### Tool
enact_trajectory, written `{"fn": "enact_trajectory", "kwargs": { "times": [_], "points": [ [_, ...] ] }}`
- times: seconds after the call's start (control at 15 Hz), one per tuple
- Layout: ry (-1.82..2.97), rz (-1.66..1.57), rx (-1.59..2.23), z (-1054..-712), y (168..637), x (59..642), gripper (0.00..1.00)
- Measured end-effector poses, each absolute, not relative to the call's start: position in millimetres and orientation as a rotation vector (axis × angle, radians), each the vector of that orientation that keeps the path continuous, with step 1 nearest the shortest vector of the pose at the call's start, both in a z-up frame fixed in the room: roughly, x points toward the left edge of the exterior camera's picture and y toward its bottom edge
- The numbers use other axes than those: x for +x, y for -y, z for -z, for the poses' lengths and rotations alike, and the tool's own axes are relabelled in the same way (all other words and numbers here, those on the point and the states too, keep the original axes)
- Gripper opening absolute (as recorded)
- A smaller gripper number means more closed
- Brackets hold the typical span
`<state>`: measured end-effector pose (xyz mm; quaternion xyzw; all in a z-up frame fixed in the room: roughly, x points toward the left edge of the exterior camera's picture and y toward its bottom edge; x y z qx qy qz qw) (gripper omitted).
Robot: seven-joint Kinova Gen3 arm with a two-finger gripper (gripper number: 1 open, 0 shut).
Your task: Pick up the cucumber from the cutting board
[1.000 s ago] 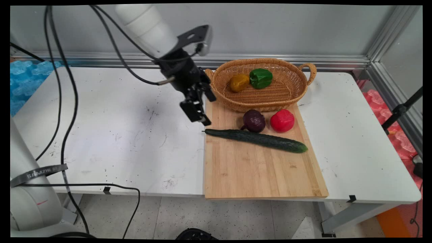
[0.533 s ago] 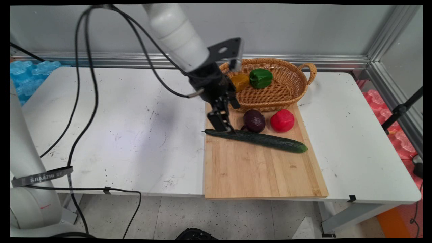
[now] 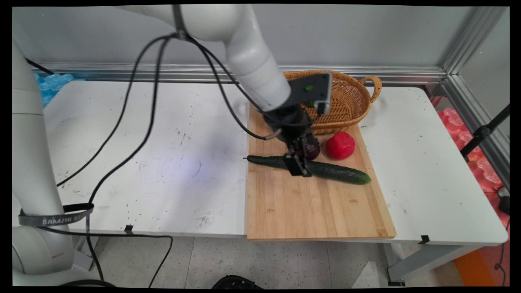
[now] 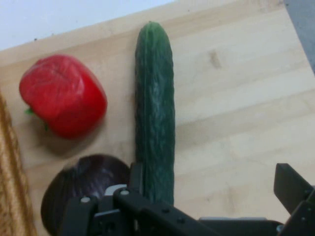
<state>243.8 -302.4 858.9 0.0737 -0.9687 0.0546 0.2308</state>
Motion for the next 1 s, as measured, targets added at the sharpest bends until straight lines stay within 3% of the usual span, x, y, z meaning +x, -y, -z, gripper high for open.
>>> {"fn": "enact_trajectory", "kwargs": {
  "times": [1.0],
  "points": [
    [2.757,-0.217,0.18,-798,331,170,1.0]
  ]
}}
